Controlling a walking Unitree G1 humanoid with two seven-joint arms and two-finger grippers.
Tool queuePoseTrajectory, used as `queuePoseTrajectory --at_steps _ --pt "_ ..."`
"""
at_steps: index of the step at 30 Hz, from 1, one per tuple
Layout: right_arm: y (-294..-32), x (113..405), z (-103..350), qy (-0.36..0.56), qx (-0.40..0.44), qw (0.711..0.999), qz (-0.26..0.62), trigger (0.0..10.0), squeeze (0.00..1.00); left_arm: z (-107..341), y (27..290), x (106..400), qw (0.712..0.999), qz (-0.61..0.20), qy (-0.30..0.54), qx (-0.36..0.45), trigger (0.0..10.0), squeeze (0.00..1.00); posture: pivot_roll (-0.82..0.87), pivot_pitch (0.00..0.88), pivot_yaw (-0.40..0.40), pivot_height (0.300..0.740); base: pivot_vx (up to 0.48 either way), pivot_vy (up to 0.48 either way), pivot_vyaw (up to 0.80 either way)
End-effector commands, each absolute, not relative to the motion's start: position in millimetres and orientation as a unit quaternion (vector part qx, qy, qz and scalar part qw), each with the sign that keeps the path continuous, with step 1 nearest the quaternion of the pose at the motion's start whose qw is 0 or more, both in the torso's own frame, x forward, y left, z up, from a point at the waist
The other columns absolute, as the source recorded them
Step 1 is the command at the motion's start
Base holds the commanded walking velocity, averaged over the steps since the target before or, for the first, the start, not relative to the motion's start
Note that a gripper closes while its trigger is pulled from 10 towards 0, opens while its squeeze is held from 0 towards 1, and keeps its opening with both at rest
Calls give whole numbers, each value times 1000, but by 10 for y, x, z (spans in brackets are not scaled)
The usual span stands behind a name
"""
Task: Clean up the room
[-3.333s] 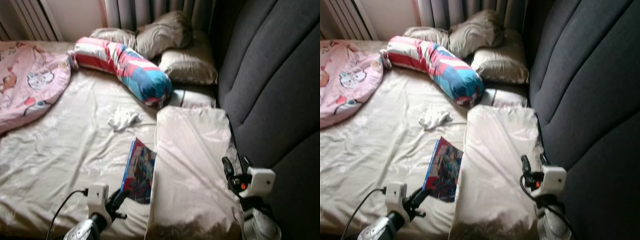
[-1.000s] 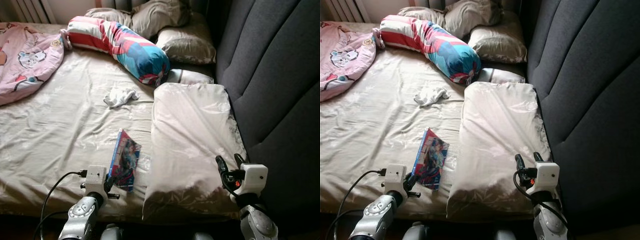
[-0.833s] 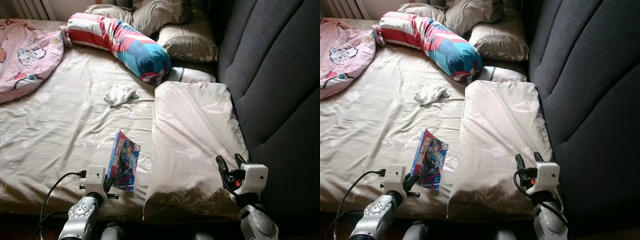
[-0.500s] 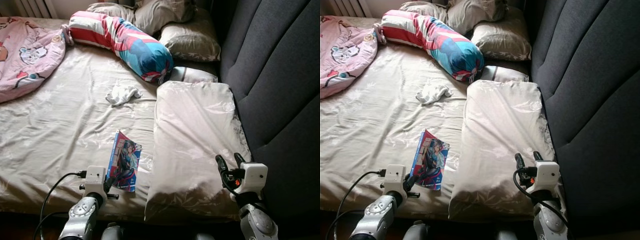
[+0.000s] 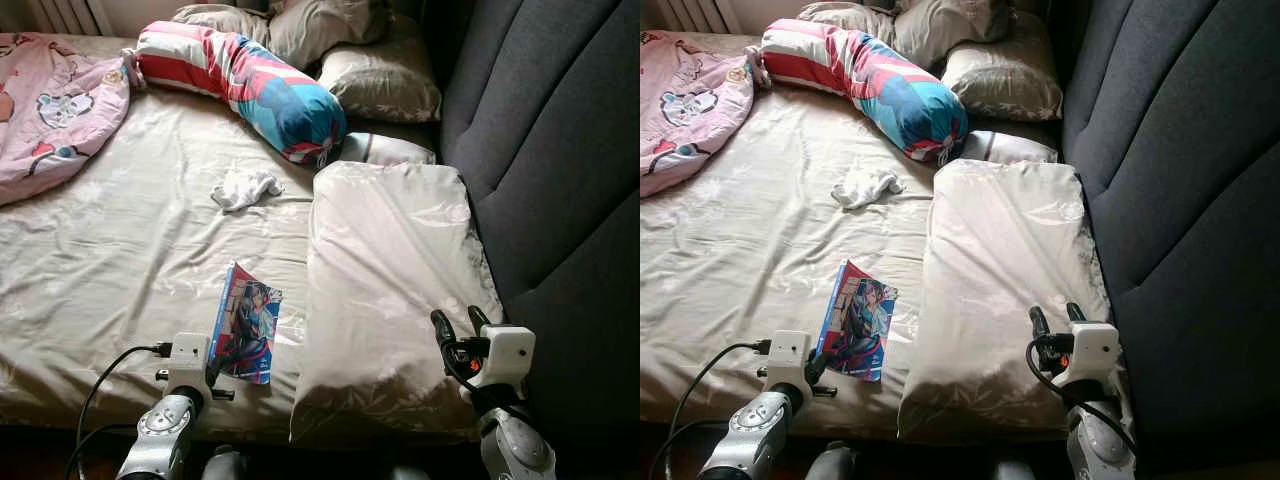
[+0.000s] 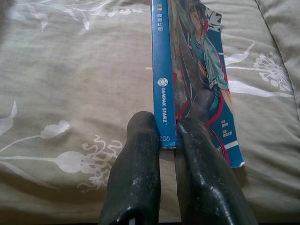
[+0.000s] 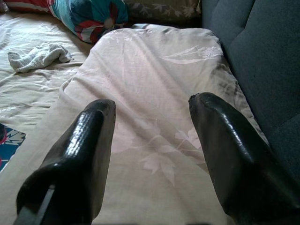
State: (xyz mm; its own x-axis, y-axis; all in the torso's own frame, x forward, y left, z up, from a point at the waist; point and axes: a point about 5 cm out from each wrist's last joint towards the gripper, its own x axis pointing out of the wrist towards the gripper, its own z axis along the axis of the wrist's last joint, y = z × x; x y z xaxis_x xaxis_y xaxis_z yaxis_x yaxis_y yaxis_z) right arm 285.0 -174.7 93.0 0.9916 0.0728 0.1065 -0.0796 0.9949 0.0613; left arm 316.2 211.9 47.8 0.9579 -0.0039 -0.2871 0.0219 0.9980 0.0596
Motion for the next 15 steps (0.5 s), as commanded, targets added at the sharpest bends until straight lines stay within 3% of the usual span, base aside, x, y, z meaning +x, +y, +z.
queuePoseTrajectory --at_steps 1,15 --pt "-1764 2817 906 -46 37 998 35 10000 0 424 2123 3131 987 -7 155 41 10000 341 -97 312 -73 635 0 0 0" --pt "-1757 2826 913 -47 38 998 34 10000 0 448 2162 3142 987 12 150 50 10000 384 -95 313 -72 635 0 0 0"
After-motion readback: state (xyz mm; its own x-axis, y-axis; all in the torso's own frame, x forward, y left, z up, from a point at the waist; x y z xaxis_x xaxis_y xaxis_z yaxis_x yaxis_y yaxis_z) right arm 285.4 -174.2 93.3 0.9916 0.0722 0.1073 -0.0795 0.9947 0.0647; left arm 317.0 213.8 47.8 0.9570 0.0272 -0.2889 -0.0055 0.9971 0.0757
